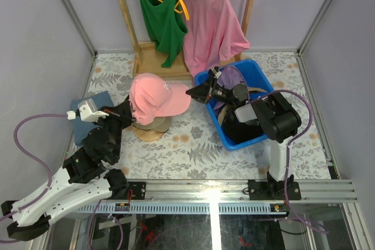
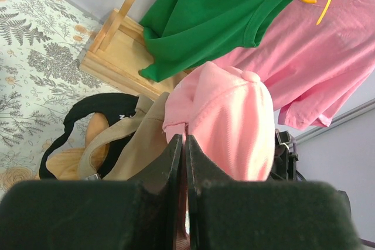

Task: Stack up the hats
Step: Stack the hat on the hat.

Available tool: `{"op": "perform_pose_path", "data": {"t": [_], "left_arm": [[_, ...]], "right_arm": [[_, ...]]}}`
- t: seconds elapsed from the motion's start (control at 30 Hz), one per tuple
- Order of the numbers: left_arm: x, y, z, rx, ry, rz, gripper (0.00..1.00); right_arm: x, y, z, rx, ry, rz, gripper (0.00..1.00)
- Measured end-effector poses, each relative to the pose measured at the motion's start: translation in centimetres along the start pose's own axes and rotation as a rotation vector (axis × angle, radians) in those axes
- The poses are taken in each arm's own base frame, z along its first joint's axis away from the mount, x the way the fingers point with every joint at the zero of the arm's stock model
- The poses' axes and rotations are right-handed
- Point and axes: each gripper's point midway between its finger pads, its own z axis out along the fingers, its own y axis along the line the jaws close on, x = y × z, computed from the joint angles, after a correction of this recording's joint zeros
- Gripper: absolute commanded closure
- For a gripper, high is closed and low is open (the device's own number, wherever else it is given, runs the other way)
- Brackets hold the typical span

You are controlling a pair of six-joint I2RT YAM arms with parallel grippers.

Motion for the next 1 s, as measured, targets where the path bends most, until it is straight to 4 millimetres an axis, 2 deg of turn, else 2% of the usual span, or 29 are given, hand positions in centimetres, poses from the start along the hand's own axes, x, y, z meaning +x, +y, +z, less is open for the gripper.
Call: {"op": "perform_pose_path", "data": {"t": [0.2, 0.4, 0.57, 0.9, 1.0], "left_arm": [[0.2, 0.4, 0.2, -0.01, -0.016, 0.02, 1.0], [0.6, 1.2, 0.3, -0.037, -0.027, 0.054, 1.0], [0.5, 1.3, 0.6, -0.052, -0.043, 0.084, 1.0], [-0.2, -0.6, 2.0, -0.036, -0.099, 0.142, 1.0], [-0.5, -0.4, 2.6, -0.052, -0.116, 0.145, 1.0]], "right_arm": [[-1.4, -0.7, -0.4, 0.012, -0.057, 0.003, 0.62], [-1.6, -1.2, -0.5, 0.017, -0.064, 0.008, 0.57], [-1.7, -1.2, -0.5, 0.016, -0.064, 0.007, 0.56], [-2.6, -1.6, 0.0, 0.01, -0.081, 0.003, 0.57], [-2.7, -1.4, 0.1, 0.005, -0.081, -0.003, 0.57]]}}
